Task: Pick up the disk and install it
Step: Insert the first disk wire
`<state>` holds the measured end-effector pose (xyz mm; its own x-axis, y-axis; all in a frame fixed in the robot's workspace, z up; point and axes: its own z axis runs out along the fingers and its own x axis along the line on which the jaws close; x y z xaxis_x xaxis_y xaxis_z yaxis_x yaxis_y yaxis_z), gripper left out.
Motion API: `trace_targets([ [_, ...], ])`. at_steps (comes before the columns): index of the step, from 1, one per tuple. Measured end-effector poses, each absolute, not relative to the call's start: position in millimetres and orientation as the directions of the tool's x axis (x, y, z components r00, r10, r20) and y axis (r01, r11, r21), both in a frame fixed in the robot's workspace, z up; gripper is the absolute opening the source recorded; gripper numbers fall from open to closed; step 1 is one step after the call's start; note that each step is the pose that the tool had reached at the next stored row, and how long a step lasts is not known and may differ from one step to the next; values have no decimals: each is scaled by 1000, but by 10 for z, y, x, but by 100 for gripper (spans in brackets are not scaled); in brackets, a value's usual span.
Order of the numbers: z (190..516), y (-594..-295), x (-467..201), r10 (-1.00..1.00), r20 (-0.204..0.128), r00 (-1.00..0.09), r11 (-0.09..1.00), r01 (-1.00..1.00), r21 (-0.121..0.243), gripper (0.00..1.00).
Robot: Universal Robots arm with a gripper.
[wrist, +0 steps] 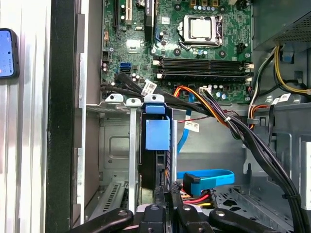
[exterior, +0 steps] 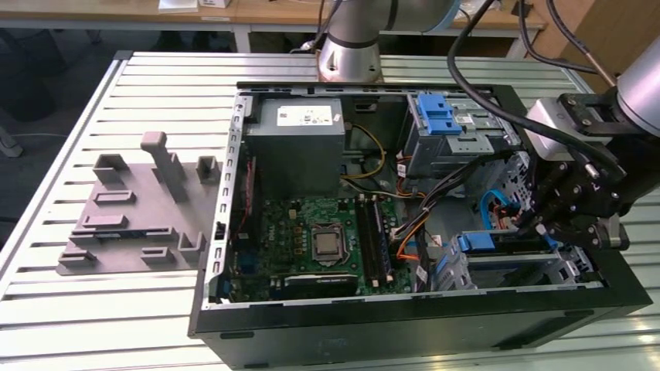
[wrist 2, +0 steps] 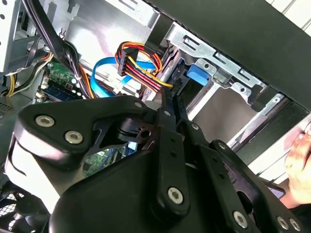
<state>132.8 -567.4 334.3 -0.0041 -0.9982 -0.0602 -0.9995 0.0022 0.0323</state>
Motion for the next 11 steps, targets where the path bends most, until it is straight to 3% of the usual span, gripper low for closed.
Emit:
trace_targets([
  [11, 3310, -5678, 1335, -998, -60, -4, 2, -999, 32, 16],
])
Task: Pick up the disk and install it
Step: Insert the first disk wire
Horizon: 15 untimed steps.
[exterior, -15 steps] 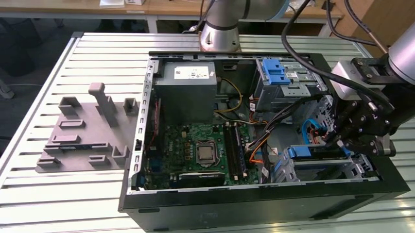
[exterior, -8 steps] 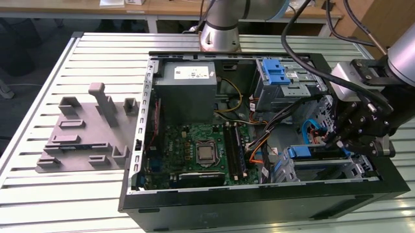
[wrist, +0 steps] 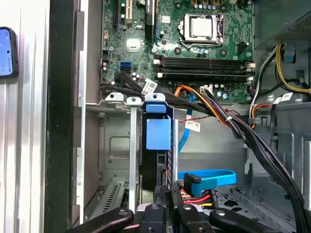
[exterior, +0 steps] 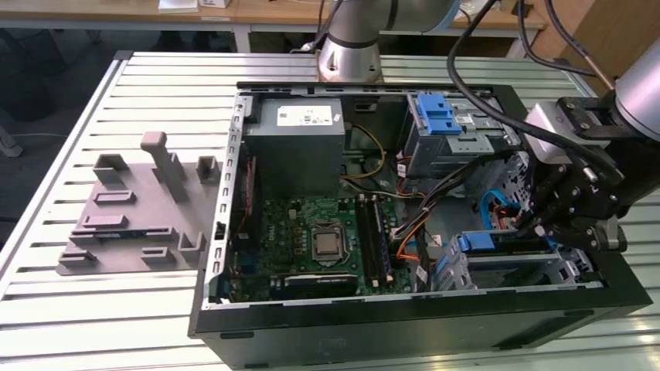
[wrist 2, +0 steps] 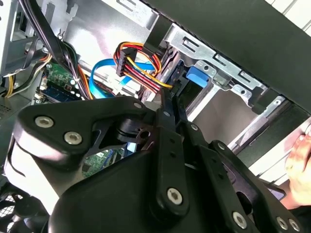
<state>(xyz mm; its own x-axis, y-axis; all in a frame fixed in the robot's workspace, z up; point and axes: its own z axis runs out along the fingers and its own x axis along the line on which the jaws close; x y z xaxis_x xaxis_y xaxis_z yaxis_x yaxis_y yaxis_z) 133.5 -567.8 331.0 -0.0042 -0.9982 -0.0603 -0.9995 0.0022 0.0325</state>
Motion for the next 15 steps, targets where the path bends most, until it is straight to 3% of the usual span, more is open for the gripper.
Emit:
trace_targets([
  [4, 3303, -5678, 1335, -998, -60, -4, 2, -999, 32, 17],
  [5, 3310, -5678, 1335, -998, -60, -4, 2, -999, 32, 24],
  [11, 3383, -5678, 1335, -998, -60, -4, 2, -999, 32, 24],
  [14, 3389, -5678, 1335, -998, -61, -4, 2, -999, 32, 22],
  [15, 3390, -5677, 1335, -998, -60, -4, 2, -999, 32, 16],
])
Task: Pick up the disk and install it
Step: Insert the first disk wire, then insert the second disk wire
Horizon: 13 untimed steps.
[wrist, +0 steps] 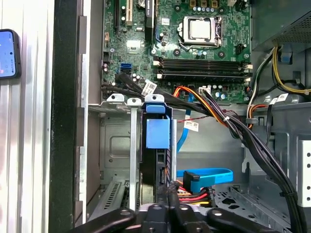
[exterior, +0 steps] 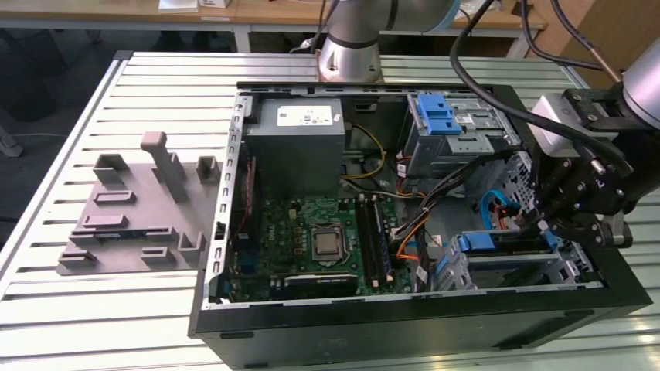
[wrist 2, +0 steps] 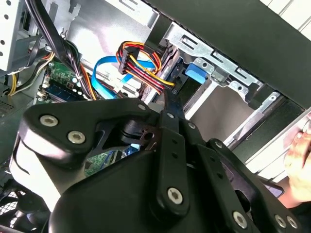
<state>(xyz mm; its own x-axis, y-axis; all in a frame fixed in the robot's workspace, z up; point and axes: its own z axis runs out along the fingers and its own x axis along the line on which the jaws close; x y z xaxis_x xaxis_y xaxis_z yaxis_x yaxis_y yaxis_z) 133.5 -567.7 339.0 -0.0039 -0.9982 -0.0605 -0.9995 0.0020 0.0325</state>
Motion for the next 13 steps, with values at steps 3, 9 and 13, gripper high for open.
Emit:
trace_targets([
  [3, 3391, -5678, 1335, -998, -60, -4, 2, -999, 32, 11],
  [9, 3392, -5678, 1335, -998, -60, -4, 2, -999, 32, 11],
  [13, 3393, -5678, 1335, -998, -60, -4, 2, -999, 32, 11],
])
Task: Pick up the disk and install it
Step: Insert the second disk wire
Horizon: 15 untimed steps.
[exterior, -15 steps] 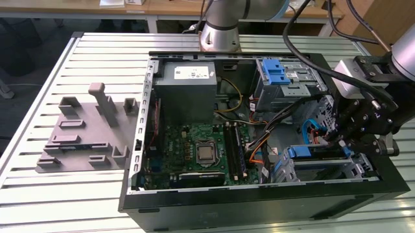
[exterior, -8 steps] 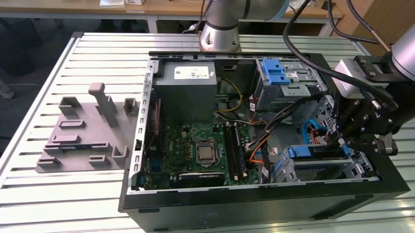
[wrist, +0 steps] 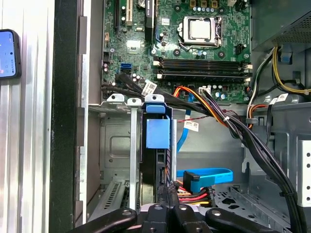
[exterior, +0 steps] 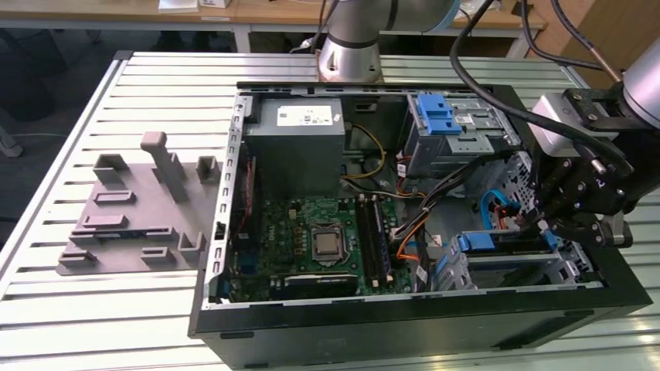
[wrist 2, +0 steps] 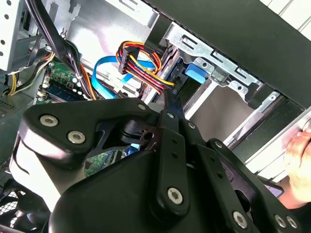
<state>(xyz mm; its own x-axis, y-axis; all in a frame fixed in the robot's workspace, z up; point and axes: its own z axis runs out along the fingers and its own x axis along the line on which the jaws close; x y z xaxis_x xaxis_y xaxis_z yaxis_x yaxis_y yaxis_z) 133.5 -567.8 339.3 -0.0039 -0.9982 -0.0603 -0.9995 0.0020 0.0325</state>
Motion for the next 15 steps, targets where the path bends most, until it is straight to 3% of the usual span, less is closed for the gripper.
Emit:
trace_targets([
  [15, 3404, -5678, 1217, -998, -60, -4, 2, -999, 32, 11],
])
